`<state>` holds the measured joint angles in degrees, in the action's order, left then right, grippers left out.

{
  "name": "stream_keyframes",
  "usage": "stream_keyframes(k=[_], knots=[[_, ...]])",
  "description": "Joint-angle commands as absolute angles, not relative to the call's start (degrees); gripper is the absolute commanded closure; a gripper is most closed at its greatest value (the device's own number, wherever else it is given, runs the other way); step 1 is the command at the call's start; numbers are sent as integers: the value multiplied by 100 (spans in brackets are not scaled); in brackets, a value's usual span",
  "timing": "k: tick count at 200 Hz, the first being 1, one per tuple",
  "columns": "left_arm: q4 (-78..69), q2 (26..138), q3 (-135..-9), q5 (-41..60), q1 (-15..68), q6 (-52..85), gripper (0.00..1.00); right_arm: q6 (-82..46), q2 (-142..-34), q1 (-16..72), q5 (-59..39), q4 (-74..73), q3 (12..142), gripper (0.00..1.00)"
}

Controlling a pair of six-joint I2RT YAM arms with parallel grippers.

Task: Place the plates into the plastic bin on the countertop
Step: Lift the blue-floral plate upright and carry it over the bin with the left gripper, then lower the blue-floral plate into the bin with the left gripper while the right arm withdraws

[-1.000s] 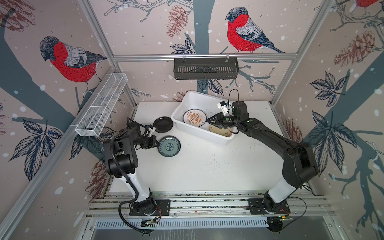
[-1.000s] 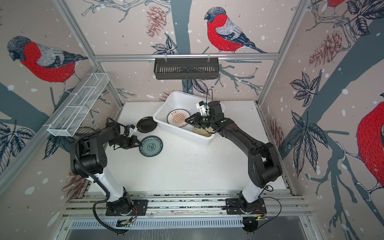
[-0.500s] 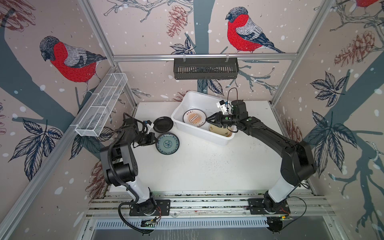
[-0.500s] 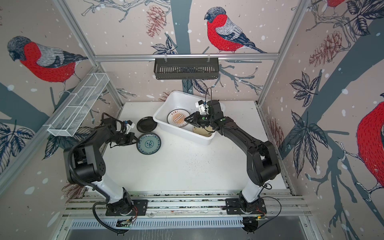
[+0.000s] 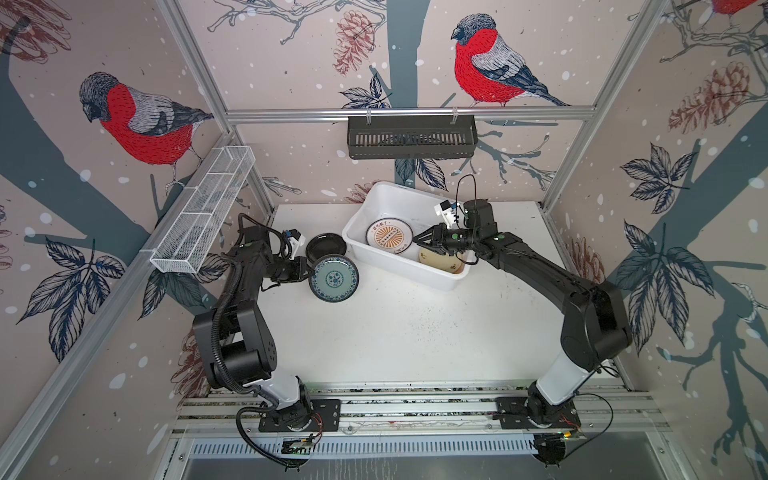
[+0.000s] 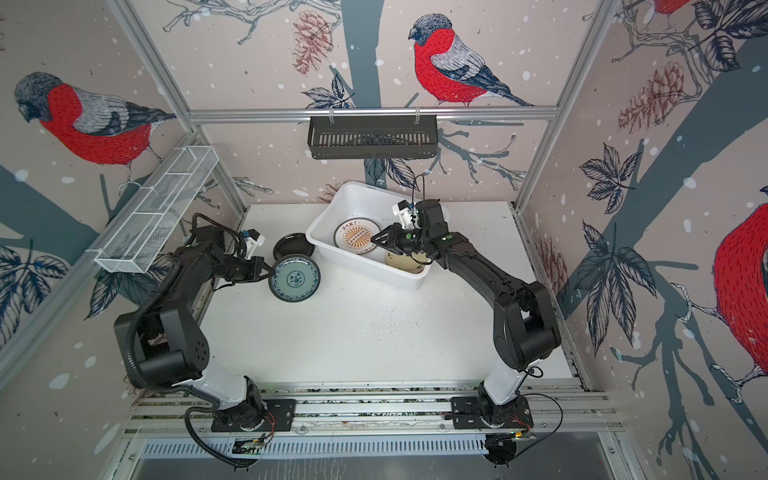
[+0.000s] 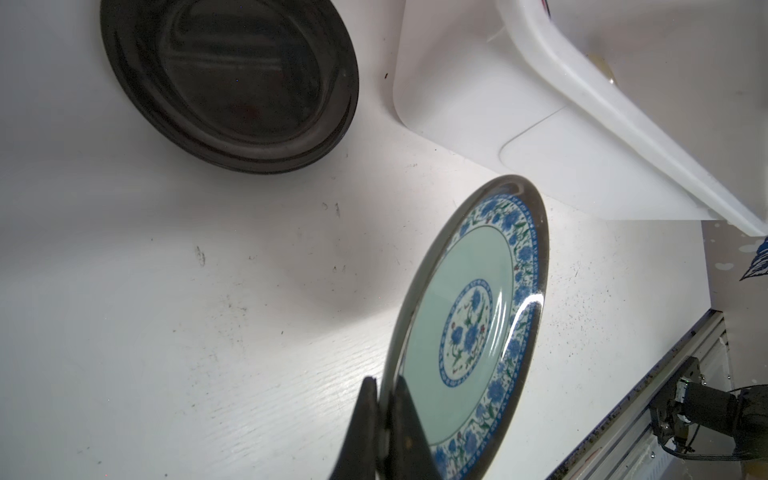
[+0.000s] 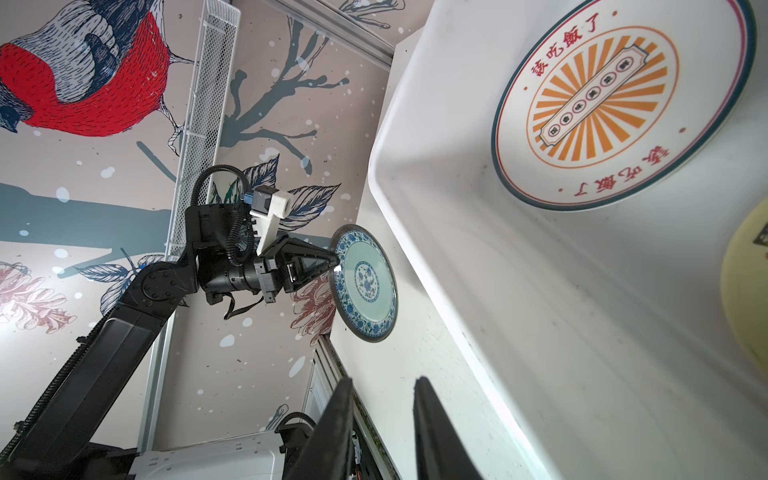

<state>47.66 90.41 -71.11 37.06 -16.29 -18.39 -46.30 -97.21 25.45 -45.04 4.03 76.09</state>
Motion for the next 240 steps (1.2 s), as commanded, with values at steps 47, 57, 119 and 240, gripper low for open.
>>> stream_keyframes(k=[47,57,119,240], knots=[[5212,8637,-7695,3806,-1152,-1772,100,-4518,-9734,2470,-4709,246,7594,72],[5172,8595,-7784,3813,-1072,-1711,100,-4509,-9725,2447,-4711,255,7586,72],[4611,8451,-8040,3821,-565,-1309,100,-4406,-9574,2352,-4685,498,7543,72],[3901,9650,-9479,4051,489,-802,100,-3935,-8617,2252,-4157,1806,7406,72]])
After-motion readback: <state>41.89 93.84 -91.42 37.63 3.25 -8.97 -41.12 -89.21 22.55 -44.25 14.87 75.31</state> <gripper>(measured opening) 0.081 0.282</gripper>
